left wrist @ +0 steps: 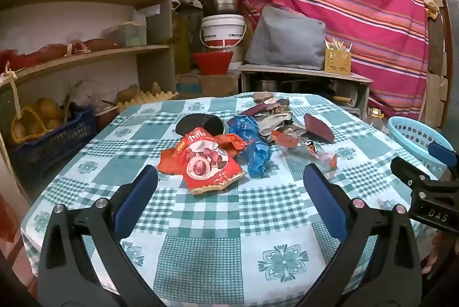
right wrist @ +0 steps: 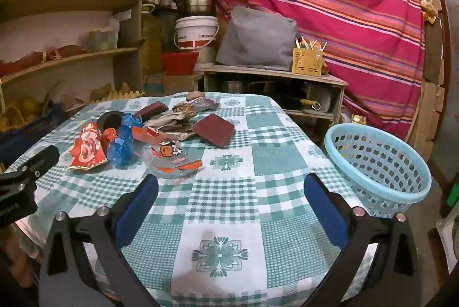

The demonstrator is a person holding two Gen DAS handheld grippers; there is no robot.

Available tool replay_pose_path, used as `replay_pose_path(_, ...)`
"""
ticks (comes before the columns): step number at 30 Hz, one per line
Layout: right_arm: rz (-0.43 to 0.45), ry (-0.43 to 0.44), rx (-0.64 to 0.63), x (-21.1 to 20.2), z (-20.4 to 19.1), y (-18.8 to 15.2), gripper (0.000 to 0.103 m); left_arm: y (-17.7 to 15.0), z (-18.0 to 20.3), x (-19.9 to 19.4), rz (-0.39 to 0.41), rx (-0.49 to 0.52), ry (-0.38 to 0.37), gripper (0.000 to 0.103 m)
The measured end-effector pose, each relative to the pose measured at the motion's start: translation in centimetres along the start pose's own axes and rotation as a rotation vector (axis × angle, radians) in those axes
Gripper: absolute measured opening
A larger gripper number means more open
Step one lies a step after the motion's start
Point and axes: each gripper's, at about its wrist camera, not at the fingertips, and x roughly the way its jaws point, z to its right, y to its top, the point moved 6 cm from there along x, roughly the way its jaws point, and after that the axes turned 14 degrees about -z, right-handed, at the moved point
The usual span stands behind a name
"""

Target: Collect trash

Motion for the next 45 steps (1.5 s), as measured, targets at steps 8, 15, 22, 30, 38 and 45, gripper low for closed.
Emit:
replay_pose_path(8,0.006,0.002,-0.001,0.0,0.1,0.2,0.099,0.2,-0.3,0.2,0.002,-0.013,0.001,0.098)
replay_pose_path(15,0.007,-0.011,-0.003,0.0,-0.1,0.1,0.099,0.8,-1.2,0.2,0.0,-0.019,0.004,0.098)
replay_pose_path(22,0.008,-0.011,-0.005,-0.1,-0.1,0.1,0.099,0.0,-0.4,0.3,0.007,-0.006,0.019,0.098)
replay_pose_path(30,0.01,-0.012,-0.005,0.0,-0.1,0.1,0.099,-0.1,-0.8,0.3,0.009,0.001,0.035,0.098)
replay_pose_path(38,0.01,-0.014,-0.004,-0.1,-0.1,0.1,0.099,-0.1,-0.6,0.4,0.006,0.004,0.036,0.098)
replay_pose_path(45,0.011,-0.013,-0.007,-0.1,-0.1,0.2,0.099,-0.2,-0.6,0.6,0.004,0.004,0.04,0.098)
